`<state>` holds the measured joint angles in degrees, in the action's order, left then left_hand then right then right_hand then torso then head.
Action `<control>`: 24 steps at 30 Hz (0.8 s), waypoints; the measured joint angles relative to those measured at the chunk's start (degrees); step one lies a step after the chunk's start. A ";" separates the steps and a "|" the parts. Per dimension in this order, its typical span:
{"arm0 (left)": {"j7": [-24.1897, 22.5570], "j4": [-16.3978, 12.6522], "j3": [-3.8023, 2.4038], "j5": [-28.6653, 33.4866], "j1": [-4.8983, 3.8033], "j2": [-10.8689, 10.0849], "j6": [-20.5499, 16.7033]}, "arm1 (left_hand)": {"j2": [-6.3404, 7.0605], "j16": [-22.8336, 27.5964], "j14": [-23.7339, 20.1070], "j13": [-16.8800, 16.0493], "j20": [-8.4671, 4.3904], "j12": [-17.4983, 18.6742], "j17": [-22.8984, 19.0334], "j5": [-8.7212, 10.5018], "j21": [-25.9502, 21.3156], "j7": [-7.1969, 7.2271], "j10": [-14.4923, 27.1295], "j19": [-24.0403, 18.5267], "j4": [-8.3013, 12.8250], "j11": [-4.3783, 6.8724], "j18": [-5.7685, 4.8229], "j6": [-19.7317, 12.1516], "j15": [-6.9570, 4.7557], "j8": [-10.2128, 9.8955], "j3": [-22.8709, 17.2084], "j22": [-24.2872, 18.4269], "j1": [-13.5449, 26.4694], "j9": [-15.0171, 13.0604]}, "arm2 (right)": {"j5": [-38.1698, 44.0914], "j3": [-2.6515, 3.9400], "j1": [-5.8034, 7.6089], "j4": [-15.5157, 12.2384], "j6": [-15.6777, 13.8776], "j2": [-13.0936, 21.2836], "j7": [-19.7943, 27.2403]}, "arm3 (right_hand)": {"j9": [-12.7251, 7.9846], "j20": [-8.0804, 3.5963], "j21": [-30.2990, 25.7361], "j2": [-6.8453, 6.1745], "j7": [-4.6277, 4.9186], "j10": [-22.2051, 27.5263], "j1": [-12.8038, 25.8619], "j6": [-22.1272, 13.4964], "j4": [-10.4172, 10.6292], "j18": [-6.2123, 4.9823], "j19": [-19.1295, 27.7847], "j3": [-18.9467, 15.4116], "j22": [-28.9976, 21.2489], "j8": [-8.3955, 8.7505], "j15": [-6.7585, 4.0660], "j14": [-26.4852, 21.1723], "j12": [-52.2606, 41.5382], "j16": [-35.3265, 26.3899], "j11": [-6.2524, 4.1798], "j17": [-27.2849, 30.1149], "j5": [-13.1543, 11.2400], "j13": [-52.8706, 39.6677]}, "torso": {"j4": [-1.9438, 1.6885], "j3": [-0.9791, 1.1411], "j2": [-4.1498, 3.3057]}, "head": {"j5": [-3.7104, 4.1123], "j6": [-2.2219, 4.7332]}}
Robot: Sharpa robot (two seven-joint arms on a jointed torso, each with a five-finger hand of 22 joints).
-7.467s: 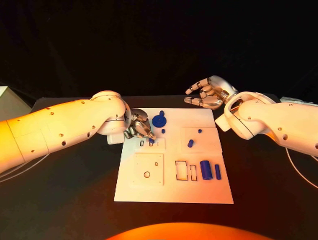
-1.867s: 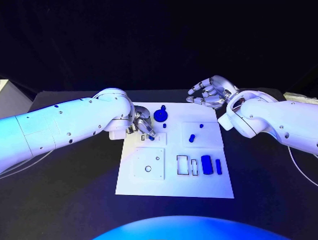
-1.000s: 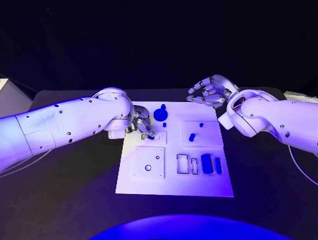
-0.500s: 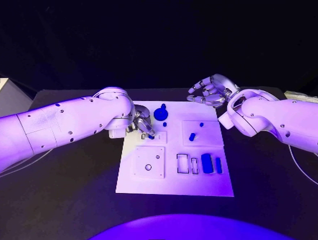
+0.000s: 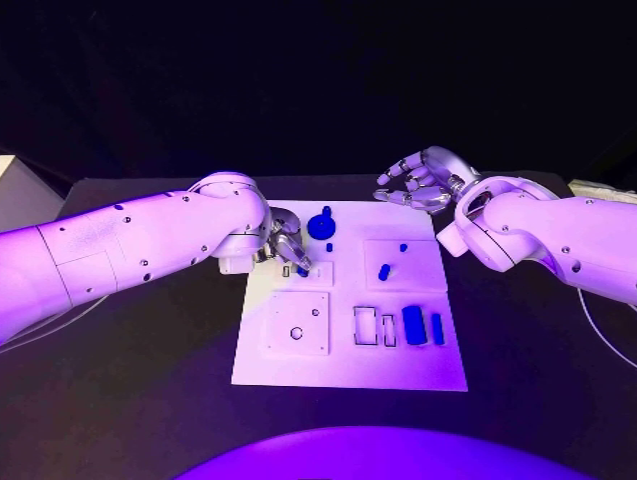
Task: Assemble the parts on the task board
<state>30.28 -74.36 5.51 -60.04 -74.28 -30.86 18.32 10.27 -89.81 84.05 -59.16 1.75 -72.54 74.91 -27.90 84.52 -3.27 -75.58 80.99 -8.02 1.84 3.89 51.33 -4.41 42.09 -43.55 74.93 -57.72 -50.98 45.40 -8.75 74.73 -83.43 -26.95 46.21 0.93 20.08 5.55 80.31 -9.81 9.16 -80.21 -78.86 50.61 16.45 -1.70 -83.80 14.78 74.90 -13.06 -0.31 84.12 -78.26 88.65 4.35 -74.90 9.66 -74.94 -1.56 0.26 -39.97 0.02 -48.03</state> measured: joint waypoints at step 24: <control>0.17 0.12 0.15 0.00 -0.05 0.27 -0.08 | -0.29 0.00 -0.13 -2.63 -0.42 -1.58 0.00 -0.28 0.63 0.48 -2.19 1.23 0.78 0.72 -0.90 1.10 -0.53 0.05 0.77 -0.01 0.82 -0.04 | 0.01 0.00 0.00 -0.06 0.00 0.07 0.00 | 0.00 0.00 -0.12 -0.30 0.00 0.09 0.30 0.00 -0.09 0.00 0.00 0.09 0.04 0.00 0.00 0.00 0.00 0.00 -0.09 -0.04 0.00 0.02 | -0.02 -0.05 0.05 | 0.07 -0.26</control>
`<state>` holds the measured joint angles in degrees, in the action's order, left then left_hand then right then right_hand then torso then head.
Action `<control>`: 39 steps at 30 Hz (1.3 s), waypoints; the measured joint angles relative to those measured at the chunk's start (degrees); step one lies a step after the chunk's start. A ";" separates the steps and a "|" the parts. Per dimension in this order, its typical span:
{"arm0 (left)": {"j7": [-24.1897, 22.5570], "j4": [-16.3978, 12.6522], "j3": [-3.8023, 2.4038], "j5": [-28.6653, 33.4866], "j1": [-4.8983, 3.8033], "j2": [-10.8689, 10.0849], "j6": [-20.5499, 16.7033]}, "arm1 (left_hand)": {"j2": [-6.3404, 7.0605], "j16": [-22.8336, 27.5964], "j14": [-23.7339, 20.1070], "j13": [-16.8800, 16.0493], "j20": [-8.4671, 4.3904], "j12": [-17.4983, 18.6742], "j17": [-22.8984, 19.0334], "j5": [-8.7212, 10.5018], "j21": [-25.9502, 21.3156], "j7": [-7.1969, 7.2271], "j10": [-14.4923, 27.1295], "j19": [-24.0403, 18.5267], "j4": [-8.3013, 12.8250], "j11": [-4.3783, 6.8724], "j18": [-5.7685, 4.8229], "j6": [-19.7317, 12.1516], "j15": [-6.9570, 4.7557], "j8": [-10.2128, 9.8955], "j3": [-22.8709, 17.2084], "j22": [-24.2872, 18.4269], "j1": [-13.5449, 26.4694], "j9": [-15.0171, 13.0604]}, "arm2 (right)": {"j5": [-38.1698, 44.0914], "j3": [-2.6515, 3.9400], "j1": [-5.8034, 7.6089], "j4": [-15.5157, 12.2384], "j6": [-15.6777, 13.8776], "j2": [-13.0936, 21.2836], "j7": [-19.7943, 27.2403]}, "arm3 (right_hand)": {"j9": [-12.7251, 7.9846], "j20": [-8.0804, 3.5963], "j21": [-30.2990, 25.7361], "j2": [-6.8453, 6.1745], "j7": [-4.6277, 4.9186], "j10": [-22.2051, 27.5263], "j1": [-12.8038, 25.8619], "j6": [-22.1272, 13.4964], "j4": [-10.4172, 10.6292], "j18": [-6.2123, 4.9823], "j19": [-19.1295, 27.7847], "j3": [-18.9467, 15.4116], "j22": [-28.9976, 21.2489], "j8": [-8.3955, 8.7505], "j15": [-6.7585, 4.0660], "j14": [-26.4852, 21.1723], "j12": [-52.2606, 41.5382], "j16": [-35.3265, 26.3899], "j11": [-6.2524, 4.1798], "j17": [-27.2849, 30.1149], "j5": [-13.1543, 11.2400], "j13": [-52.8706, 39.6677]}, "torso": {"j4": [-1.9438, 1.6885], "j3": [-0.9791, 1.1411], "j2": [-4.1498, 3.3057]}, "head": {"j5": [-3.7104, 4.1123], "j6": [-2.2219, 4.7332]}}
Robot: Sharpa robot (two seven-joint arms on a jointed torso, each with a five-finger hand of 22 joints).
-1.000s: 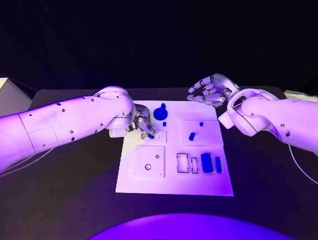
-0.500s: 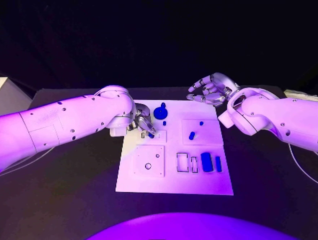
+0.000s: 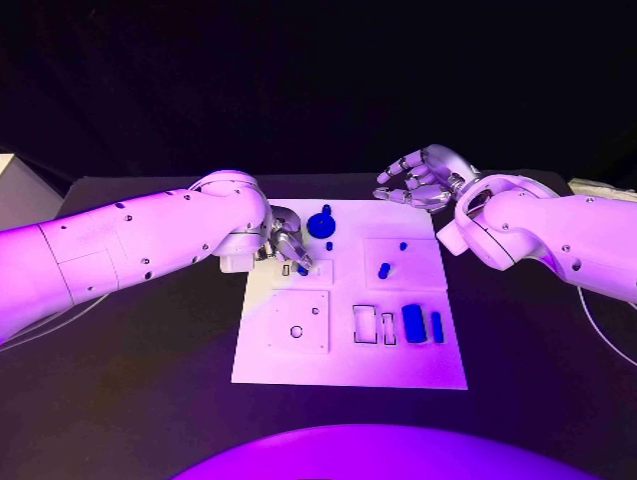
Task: Assemble the parts on the task board
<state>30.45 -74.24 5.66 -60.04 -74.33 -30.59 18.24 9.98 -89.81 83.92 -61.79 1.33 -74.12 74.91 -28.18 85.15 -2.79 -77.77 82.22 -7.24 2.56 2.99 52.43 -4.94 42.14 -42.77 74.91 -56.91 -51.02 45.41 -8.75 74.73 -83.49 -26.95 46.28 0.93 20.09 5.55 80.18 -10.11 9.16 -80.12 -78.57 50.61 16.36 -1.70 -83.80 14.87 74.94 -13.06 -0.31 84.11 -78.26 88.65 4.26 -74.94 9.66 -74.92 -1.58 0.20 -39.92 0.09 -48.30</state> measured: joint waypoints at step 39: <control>-0.54 -0.70 0.24 -0.66 0.31 0.34 -2.10 | -0.81 0.00 0.12 -1.18 -0.61 -0.42 0.00 0.35 0.21 0.44 -1.51 0.60 1.20 0.30 0.02 2.25 -0.67 -0.11 1.20 -0.01 0.81 0.66 | 0.00 0.00 0.00 -0.17 0.00 0.21 0.03 | 0.00 0.00 0.00 0.00 -0.01 0.00 0.00 0.01 0.00 0.00 0.00 0.00 -0.03 0.00 0.00 0.00 0.00 0.00 0.00 0.02 0.00 0.01 | 0.01 0.00 -0.03 | 0.21 -0.37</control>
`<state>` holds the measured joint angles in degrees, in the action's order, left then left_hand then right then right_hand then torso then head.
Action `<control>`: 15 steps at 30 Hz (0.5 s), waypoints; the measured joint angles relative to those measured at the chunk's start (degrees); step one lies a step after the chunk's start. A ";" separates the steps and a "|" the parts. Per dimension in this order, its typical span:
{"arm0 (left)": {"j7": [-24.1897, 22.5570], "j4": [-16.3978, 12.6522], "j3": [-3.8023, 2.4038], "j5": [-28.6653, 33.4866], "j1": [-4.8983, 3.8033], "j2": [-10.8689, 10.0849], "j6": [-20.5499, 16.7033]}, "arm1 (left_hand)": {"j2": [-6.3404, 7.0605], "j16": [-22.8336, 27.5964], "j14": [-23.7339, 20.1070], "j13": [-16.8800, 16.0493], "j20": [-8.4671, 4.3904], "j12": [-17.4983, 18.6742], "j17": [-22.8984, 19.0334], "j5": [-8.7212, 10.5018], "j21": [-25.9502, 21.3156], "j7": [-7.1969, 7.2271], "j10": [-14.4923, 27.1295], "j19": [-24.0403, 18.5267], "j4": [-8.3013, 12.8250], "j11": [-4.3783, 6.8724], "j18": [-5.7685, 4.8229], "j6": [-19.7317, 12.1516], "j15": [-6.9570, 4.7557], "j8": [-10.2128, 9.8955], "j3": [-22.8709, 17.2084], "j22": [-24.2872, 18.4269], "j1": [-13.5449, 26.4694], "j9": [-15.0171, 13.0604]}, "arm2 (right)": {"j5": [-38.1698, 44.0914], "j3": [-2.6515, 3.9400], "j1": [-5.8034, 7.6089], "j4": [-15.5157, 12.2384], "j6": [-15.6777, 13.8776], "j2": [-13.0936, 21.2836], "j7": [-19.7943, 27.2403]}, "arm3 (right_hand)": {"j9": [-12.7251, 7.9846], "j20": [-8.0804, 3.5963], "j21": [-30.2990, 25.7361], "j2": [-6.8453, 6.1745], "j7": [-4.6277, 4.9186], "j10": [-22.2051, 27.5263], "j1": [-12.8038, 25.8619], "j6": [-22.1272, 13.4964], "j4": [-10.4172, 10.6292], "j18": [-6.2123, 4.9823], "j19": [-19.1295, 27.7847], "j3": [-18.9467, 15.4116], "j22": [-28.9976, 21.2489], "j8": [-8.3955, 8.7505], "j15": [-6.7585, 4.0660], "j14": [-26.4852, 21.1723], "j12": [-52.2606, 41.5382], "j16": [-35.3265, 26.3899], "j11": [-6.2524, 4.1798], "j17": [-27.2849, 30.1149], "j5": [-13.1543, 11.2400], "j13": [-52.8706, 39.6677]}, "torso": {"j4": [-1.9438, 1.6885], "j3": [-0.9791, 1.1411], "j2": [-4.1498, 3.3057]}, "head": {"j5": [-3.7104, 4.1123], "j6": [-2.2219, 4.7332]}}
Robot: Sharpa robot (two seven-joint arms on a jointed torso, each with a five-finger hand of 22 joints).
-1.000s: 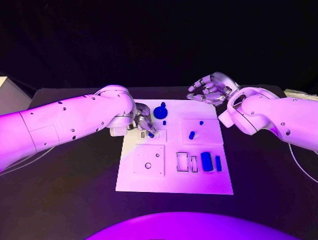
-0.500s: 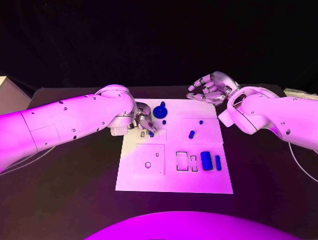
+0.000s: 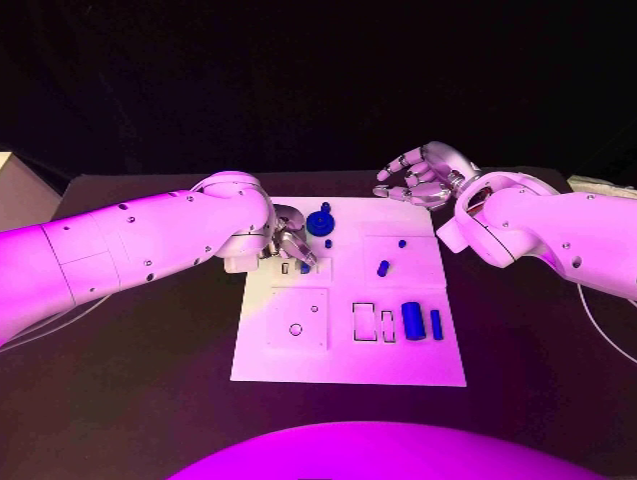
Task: Assemble the parts on the task board
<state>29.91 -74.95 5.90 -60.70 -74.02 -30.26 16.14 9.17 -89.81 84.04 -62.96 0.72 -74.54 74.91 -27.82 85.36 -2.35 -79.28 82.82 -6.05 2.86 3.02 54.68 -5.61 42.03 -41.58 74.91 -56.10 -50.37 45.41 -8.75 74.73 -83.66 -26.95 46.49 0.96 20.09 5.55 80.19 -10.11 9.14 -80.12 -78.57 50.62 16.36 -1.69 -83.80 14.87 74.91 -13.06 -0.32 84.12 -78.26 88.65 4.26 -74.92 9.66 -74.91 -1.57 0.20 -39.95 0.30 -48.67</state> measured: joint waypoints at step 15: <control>-0.48 -1.47 0.09 -1.32 0.28 -1.07 -1.67 | 0.31 0.00 0.00 0.35 0.00 0.23 0.00 0.08 0.00 0.16 0.00 0.00 0.15 -0.02 0.00 0.36 0.00 -0.46 0.15 0.00 -0.31 0.18 | 0.00 0.00 0.00 0.01 0.00 0.06 0.03 | -0.07 0.00 0.00 0.00 0.18 0.21 0.00 -0.18 0.00 0.00 0.00 0.00 -0.01 0.00 0.00 0.00 0.00 0.00 0.21 0.00 0.00 -0.04 | -0.03 -0.01 0.02 | -0.04 -0.05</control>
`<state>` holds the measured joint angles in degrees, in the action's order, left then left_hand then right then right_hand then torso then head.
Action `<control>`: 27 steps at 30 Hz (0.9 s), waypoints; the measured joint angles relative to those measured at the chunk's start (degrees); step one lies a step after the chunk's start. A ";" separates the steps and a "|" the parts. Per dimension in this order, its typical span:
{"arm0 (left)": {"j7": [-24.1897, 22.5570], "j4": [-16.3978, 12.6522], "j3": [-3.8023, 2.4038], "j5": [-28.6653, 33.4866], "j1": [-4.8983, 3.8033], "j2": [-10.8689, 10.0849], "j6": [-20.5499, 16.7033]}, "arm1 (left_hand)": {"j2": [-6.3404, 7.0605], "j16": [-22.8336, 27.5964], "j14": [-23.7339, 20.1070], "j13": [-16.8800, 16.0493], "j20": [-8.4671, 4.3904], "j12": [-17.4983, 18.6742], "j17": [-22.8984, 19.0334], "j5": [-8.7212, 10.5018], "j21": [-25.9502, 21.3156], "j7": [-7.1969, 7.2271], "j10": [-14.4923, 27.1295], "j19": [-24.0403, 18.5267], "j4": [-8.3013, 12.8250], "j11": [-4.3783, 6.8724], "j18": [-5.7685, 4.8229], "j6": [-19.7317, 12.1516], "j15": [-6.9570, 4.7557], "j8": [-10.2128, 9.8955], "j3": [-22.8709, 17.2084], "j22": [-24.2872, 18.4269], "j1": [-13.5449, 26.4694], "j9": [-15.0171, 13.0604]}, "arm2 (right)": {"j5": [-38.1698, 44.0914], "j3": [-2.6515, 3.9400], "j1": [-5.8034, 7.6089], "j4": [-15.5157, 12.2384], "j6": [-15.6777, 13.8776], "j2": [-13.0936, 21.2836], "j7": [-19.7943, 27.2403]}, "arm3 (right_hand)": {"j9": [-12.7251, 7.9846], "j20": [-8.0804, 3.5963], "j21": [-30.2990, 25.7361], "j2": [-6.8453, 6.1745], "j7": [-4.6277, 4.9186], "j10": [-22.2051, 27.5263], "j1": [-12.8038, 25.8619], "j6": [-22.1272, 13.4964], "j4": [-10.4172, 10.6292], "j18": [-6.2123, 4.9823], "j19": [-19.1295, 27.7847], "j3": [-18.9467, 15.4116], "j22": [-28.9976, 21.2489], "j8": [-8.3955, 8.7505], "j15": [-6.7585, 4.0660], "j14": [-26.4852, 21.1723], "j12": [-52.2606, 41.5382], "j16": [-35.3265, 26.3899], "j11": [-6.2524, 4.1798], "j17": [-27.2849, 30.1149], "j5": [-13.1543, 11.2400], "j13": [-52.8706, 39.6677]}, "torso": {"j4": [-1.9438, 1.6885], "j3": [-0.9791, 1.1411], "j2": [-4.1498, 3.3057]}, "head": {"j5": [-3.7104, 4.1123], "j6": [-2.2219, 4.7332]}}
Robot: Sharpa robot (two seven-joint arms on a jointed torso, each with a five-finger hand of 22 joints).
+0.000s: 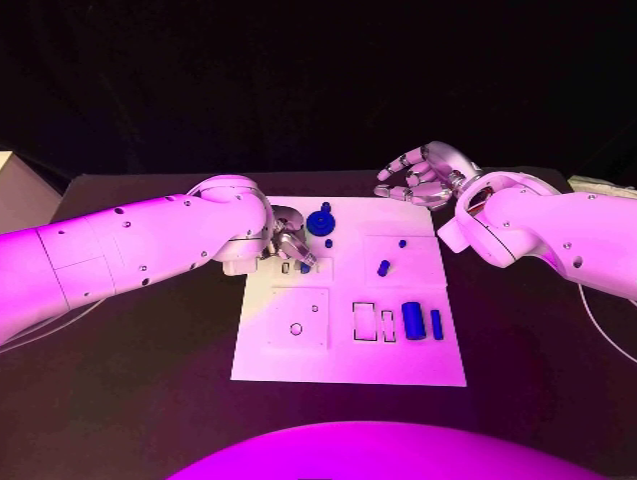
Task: Assemble the parts on the task board
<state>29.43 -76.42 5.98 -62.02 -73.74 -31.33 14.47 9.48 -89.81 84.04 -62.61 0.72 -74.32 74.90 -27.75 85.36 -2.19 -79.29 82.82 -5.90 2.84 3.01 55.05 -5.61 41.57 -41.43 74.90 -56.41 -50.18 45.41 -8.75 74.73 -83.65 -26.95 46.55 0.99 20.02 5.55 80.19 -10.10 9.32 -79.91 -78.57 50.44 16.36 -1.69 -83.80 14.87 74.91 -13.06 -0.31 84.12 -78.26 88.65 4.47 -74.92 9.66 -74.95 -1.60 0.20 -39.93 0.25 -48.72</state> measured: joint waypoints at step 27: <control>-0.16 -2.03 0.10 -2.50 0.49 -1.62 -2.69 | 0.00 0.00 0.00 -0.01 0.00 -0.01 0.00 -0.23 0.00 0.40 0.00 -0.01 0.00 -0.02 0.00 0.16 0.00 0.00 0.00 0.00 0.00 0.06 | 0.00 0.00 -0.05 0.04 0.01 0.02 0.02 | 0.00 0.00 0.00 0.00 0.00 0.00 0.00 0.00 0.00 0.00 0.00 0.00 0.03 0.00 0.00 0.00 0.00 0.00 0.00 0.01 0.00 0.02 | 0.05 -0.01 -0.02 | -0.04 -0.23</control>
<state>29.26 -78.44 6.09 -64.52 -73.25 -32.94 11.78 9.48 -89.81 84.04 -62.62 0.73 -74.32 74.90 -27.98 85.36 -1.79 -79.29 82.81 -5.90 2.83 3.02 55.21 -5.61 41.58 -41.43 74.90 -56.41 -50.12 45.41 -8.75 74.68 -83.61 -26.95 46.58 1.01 20.03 5.55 80.19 -10.10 9.32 -79.91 -78.57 50.45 16.36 -1.69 -83.80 14.87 74.94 -13.06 -0.32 84.12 -78.26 88.65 4.47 -74.91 9.65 -74.93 -1.55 0.19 -39.95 0.21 -48.96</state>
